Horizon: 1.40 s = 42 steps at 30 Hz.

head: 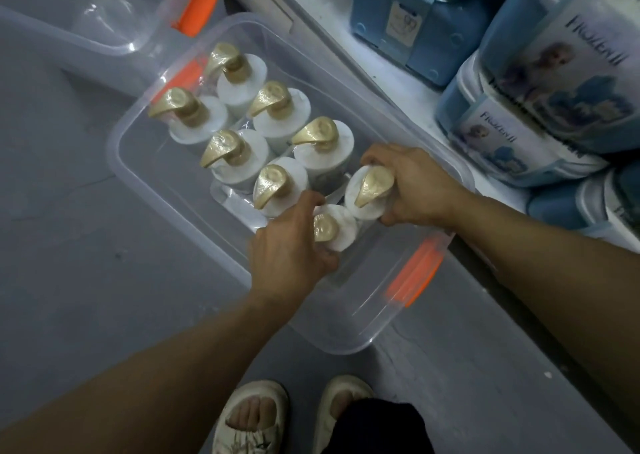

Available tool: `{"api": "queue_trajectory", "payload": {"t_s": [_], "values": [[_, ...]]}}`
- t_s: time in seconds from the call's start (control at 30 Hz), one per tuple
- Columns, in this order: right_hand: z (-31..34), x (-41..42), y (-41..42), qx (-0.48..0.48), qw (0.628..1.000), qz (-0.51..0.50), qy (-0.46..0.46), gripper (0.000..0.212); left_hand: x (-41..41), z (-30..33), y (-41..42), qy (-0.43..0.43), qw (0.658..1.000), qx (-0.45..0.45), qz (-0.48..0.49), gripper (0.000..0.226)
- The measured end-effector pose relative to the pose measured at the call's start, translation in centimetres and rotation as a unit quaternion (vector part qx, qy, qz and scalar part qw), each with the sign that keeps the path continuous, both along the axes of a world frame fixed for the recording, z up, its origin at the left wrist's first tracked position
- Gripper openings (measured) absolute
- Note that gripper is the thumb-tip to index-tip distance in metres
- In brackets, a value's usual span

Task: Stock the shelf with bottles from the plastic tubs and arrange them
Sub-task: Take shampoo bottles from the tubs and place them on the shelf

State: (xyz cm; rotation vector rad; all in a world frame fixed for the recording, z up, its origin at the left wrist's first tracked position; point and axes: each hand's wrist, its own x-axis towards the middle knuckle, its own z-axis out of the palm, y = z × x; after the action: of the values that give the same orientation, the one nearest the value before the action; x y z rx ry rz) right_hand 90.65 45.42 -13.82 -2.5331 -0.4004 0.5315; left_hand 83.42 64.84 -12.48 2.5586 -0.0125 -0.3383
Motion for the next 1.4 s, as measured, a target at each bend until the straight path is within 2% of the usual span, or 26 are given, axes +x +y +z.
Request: {"api": "queue_trajectory", "payload": {"t_s": [0.17, 0.3, 0.43, 0.57, 0.7, 0.8, 0.97, 1.07, 1.17, 1.23, 1.3, 1.4], "values": [[1.7, -1.2, -0.4, 0.006, 0.997, -0.044, 0.059, 0.065, -0.2, 0.9, 1.2, -0.039, 0.997, -0.048, -0.046, 0.07], [4.0, -1.4, -0.7, 0.043, 0.99, -0.098, 0.096, 0.067, 0.0, 2.9, 1.5, -0.069, 0.991, -0.109, -0.027, 0.079], [7.3, -1.1, -0.7, 0.09, 0.976, -0.15, 0.13, 0.071, 0.5, 6.2, 1.9, -0.049, 0.984, -0.172, 0.017, 0.089], [11.7, -0.7, -0.6, 0.148, 0.959, -0.189, 0.15, 0.08, 1.6, 10.6, 3.1, -0.038, 0.969, -0.242, 0.037, 0.083], [17.4, -0.4, -0.1, 0.198, 0.94, -0.225, 0.163, 0.072, 3.1, 15.8, 4.0, -0.004, 0.953, -0.3, 0.045, 0.076], [21.5, -0.6, 0.3, 0.243, 0.916, -0.262, 0.18, 0.076, 4.1, 19.9, 4.6, 0.01, 0.942, -0.335, 0.032, 0.072], [29.0, -0.9, 0.9, 0.285, 0.894, -0.308, 0.155, 0.087, 5.2, 27.9, 4.9, -0.015, 0.944, -0.328, -0.015, 0.06], [33.9, -1.3, 1.5, 0.317, 0.878, -0.331, 0.138, 0.082, 5.9, 33.1, 5.3, -0.011, 0.942, -0.333, -0.038, 0.058], [38.9, -1.7, 2.0, 0.352, 0.86, -0.346, 0.131, 0.075, 6.4, 38.1, 5.8, -0.004, 0.947, -0.312, -0.081, 0.073], [42.3, -1.8, 2.2, 0.361, 0.854, -0.355, 0.123, 0.079, 6.7, 41.4, 5.8, -0.017, 0.952, -0.291, -0.097, 0.085], [45.6, -2.1, 2.5, 0.364, 0.85, -0.363, 0.116, 0.083, 7.1, 44.4, 5.8, -0.031, 0.955, -0.279, -0.098, 0.089], [50.5, -2.5, 2.9, 0.349, 0.857, -0.367, 0.09, 0.078, 7.5, 48.8, 6.0, -0.032, 0.951, -0.288, -0.104, 0.091]]}}
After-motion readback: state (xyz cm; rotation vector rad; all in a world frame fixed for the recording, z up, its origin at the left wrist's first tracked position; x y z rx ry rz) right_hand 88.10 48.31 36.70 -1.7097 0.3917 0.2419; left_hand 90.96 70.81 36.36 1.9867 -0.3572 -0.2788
